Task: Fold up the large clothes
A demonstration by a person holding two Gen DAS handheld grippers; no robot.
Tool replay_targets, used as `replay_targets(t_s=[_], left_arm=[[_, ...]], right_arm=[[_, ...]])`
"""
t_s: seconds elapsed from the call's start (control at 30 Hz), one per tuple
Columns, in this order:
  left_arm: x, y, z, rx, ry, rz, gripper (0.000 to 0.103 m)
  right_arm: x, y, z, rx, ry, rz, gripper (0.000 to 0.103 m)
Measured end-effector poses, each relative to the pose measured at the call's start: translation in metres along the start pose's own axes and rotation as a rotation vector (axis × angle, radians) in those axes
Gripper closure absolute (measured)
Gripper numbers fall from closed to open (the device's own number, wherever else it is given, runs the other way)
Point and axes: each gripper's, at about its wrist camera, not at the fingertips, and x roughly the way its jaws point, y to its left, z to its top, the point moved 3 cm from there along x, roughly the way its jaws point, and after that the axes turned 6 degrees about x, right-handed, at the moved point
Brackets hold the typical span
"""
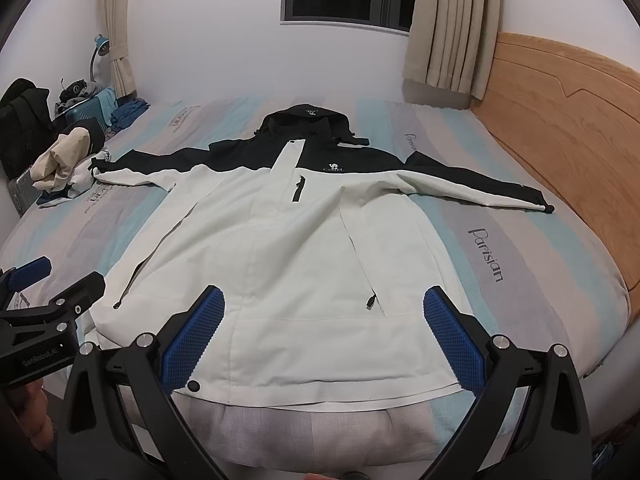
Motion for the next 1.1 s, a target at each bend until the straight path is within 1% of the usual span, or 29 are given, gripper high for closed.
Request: replay_targets(t_s=[0.27, 0.53, 0.57, 0.6, 0.73, 0.9, 1.1], left_arm=[[-0.002, -0.001, 0.002, -0.002, -0.025, 0.002, 0.006], [-0.003, -0.003, 0.003, -0.009, -0.073, -0.001, 0.006], [-0.003, -0.004, 0.003, -0.008, -0.072, -0.001, 0.006], [-0.001, -0.004, 0.002, -0.007, -0.044, -0.003, 0.006], [0.001, -0.004, 0.001, 0.003, -0.024, 0.003, 0.006], [0.003, -0.005, 0.001, 0.009, -0.012, 0.016, 0.006], [0.008, -0.003, 0.002, 0.016, -0.005, 0.013, 0.006]], right_arm=[[0.000, 0.000, 0.000, 0.003, -0.003, 0.001, 0.007], [-0.001, 0.000, -0.001, 0.006, -0.002, 0.005, 0.007], [-0.001, 0.000, -0.001, 0.007, -0.002, 0.005, 0.007], [-0.001, 0.000, -0.001, 0.008, -0.002, 0.005, 0.007], [-0.002, 0.000, 0.000, 0.008, -0.004, 0.003, 0.007], [-0.003, 0.001, 0.000, 0.010, -0.005, 0.005, 0.007], [0.003, 0.003, 0.003, 0.006, -0.001, -0.003, 0.007]])
